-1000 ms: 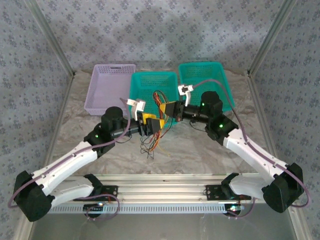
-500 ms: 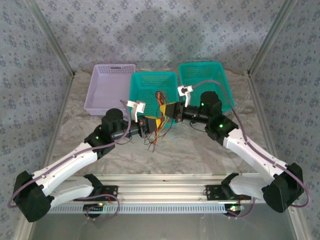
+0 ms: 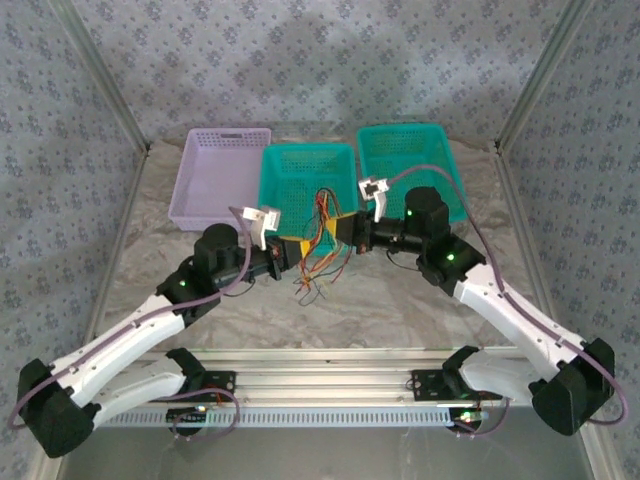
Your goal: Untangle the cables
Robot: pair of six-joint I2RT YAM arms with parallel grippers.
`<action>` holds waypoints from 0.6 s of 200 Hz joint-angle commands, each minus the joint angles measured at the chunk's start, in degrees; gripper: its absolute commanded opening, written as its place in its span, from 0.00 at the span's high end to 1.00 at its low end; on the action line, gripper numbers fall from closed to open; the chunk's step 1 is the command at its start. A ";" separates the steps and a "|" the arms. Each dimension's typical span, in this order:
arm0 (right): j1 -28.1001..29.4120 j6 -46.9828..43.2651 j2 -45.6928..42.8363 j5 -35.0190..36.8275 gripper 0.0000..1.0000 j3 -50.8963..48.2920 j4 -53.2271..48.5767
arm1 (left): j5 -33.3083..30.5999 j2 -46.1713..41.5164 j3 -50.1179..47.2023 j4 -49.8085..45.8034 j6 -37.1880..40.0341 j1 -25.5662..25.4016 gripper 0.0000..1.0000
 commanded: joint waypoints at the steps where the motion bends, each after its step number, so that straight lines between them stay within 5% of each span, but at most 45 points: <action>1: -0.68 -6.17 -2.36 0.84 1.00 1.14 -12.84 | -4.30 -2.74 3.08 -6.62 4.24 1.56 1.00; 67: -3.19 -15.14 -2.97 17.30 1.00 7.32 -38.15 | -11.57 -3.12 11.19 -26.91 11.61 2.45 1.00; 120: -3.28 -15.22 -2.84 24.53 1.00 6.53 -38.87 | -13.46 -3.75 11.46 -30.74 13.46 2.50 1.00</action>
